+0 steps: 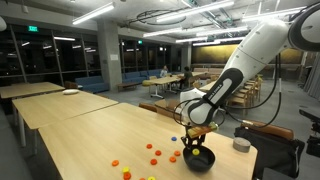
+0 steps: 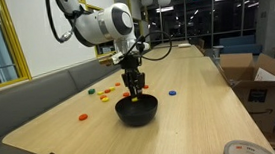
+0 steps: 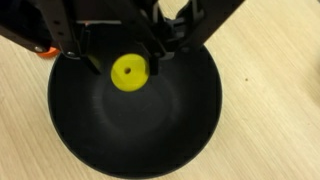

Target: Put the circles inside the black bowl.

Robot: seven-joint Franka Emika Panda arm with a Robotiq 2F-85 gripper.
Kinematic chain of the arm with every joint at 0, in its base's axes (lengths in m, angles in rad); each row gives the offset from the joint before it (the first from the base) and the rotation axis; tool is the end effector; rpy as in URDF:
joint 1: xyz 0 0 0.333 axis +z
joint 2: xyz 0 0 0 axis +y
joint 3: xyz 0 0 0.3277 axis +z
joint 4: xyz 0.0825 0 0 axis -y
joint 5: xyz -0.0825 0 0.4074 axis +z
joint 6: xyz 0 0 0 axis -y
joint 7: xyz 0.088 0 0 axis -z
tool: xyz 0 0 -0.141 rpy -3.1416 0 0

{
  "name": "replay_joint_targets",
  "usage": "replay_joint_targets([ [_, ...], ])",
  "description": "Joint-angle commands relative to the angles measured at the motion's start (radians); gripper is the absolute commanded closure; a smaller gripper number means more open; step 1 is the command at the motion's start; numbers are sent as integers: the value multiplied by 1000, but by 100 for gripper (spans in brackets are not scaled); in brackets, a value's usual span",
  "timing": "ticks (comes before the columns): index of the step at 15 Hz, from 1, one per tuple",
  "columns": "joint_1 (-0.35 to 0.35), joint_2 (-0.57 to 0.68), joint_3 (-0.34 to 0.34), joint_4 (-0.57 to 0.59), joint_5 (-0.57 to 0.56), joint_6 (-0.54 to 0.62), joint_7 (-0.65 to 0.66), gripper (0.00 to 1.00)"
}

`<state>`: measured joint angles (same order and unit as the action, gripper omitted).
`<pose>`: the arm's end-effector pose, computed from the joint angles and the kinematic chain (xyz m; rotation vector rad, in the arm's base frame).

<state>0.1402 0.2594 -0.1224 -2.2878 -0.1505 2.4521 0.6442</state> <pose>0.5350 0.0039 0.1898 2.9006 -0.7454 -0.0750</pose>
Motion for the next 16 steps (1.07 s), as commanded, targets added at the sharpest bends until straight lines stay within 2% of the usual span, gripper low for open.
replay_joint_targets([
  [1, -31, -19, 33, 6, 40, -5, -57, 18],
  [3, -17, -29, 47, -1, 27, 10, -60, 3],
  [4, -11, -33, 64, -5, 35, 14, -76, 0],
  [6, -7, -40, 127, -19, 83, 8, -180, 0],
  [10, 30, -30, 233, -53, 151, 39, -308, 0],
  [14, 60, -5, 308, -71, 208, 48, -394, 0],
  [16, 62, 4, 334, -95, 246, 95, -443, 0],
])
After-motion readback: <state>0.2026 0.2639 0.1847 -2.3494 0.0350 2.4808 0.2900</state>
